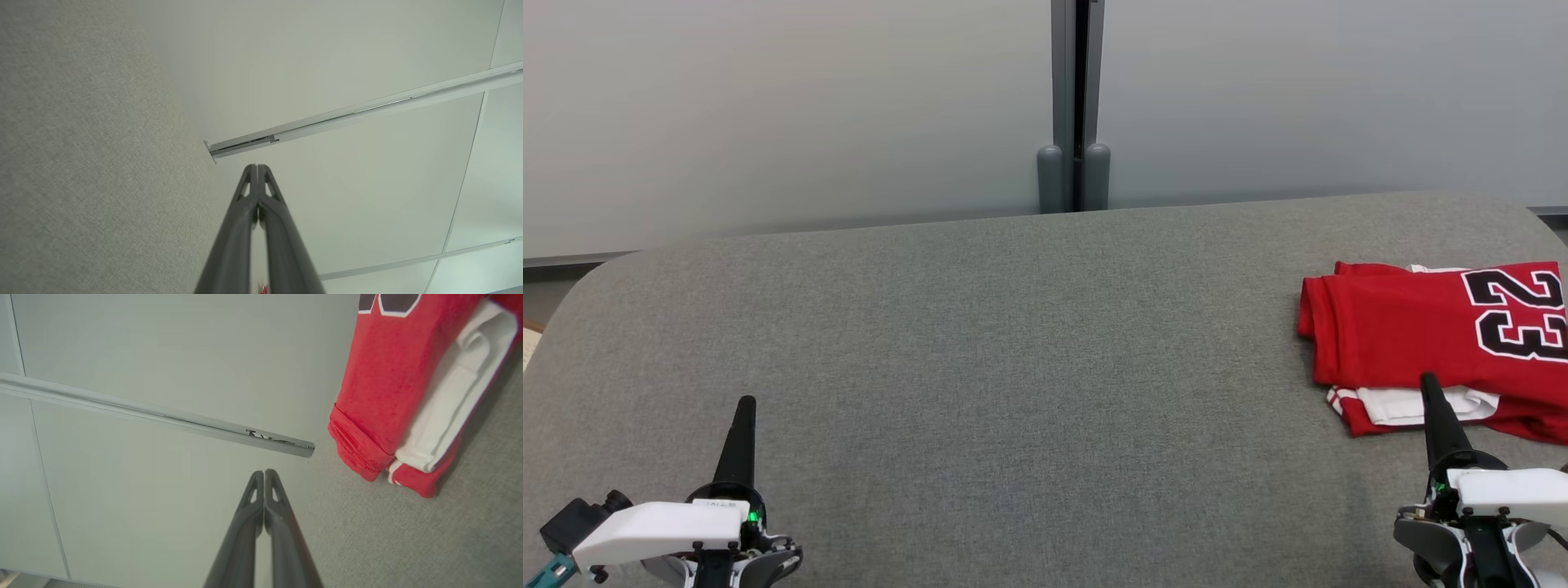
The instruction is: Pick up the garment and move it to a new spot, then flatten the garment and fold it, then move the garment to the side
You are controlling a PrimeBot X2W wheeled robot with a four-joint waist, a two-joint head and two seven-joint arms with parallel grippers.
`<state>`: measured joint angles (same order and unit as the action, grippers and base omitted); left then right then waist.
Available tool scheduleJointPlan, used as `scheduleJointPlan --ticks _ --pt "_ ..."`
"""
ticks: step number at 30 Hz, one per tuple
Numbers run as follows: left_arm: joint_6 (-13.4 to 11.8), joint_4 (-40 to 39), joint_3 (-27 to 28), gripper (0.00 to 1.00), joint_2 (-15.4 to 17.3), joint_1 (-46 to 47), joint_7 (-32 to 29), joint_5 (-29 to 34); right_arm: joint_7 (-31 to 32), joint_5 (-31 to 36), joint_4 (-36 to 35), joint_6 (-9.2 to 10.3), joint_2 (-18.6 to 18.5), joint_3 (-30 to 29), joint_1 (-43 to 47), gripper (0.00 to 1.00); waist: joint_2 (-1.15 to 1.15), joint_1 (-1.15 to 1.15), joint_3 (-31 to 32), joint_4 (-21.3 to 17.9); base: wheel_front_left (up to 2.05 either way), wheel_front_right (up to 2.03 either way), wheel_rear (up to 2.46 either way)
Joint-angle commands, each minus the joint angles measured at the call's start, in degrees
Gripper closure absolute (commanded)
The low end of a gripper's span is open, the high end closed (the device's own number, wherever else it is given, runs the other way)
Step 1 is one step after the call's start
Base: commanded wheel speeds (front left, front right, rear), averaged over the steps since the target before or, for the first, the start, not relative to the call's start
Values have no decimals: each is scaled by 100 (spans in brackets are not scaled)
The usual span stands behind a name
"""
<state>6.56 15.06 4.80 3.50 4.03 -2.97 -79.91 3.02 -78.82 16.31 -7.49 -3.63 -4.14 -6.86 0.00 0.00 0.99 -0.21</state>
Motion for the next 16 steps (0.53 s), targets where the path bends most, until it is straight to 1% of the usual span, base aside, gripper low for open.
scheduleJointPlan --ticks 1,16 --pt "44 -55 44 100 26 143 -36 -134 41 -136 -61 0 -10 -33 28 100 0 0 -6 1 0 0 0" --pt "68 -80 111 100 -11 191 -184 -637 187 -689 -152 0 26 -138 56 100 0 0 -51 9 0 0 0"
